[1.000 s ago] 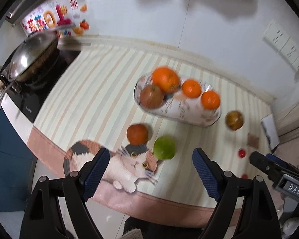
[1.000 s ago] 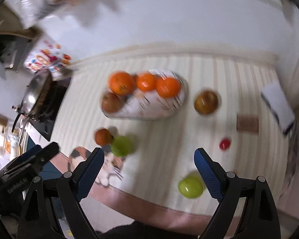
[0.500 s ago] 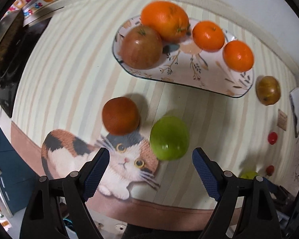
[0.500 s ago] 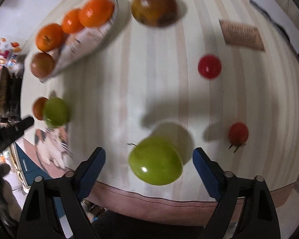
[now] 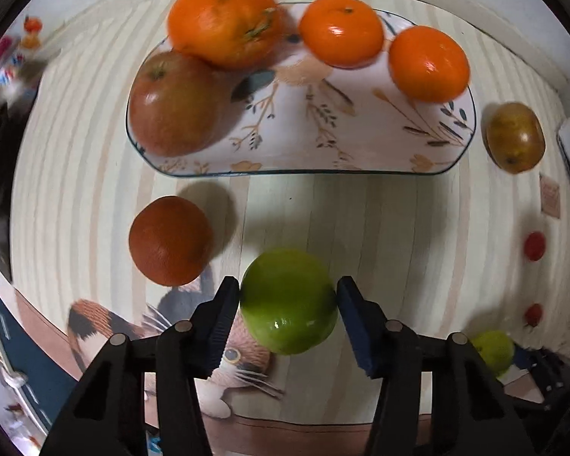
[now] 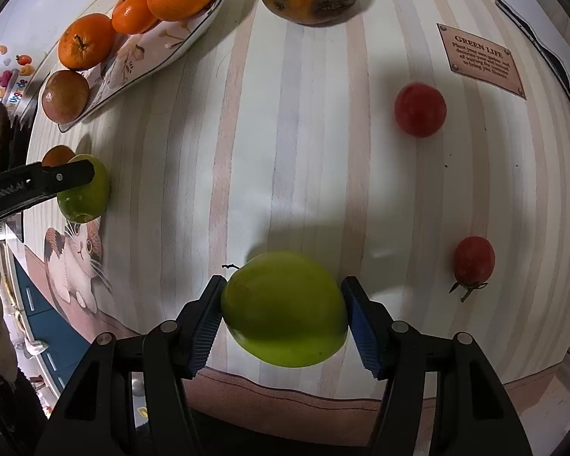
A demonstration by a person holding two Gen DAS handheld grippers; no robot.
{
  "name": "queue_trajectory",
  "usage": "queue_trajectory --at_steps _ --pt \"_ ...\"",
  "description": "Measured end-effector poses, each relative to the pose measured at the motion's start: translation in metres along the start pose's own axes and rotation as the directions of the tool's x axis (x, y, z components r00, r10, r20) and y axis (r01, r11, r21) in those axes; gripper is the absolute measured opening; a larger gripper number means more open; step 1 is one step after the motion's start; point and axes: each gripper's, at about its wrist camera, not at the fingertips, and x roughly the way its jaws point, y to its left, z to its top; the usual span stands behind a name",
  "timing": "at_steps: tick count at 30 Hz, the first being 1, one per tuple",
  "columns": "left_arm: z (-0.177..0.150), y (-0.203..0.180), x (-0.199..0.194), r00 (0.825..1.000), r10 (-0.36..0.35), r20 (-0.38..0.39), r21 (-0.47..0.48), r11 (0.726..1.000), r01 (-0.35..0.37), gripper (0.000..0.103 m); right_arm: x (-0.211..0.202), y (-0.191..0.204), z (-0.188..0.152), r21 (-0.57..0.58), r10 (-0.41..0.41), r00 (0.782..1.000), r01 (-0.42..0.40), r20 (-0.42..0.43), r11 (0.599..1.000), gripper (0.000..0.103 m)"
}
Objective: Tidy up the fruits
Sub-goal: 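Carry the green apple onto the plate with the left tool while the right tool places its green apple there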
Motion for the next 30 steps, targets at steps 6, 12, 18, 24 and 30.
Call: queue_trajectory --at_steps 6,12,18,24,30 --pt "-0.026 0.0 -0.008 1.0 -0.018 0.008 -0.014 1.0 0.018 0.05 0.001 0.009 -0.001 -0.021 0.018 1.0 -0.018 -0.002 1.0 0.064" --pt "-0.045 0.016 -0.009 0.996 -0.084 0.009 -0.062 0.994 0.084 0.051 0.005 0.017 0.002 -0.043 0.025 1.0 -0.025 -0.01 0.999 0.064" --pt "-0.026 0.022 0.008 0.987 -0.158 -0.041 -0.072 0.985 0.155 0.055 0.006 0.02 0.006 -0.057 0.021 1.0 -0.022 -0.015 0.998 0.064" --pt "-0.019 0.009 0.012 0.991 -0.131 -0.039 -0.064 0.99 0.128 0.054 0.005 0.017 0.005 -0.055 0.023 1.0 -0.024 -0.017 0.998 0.064" --pt "-0.039 0.007 -0.005 0.984 -0.178 -0.022 -0.078 0.981 0.176 0.054 -0.003 0.013 -0.001 -0.064 0.03 1.0 -0.03 -0.006 0.998 0.064"
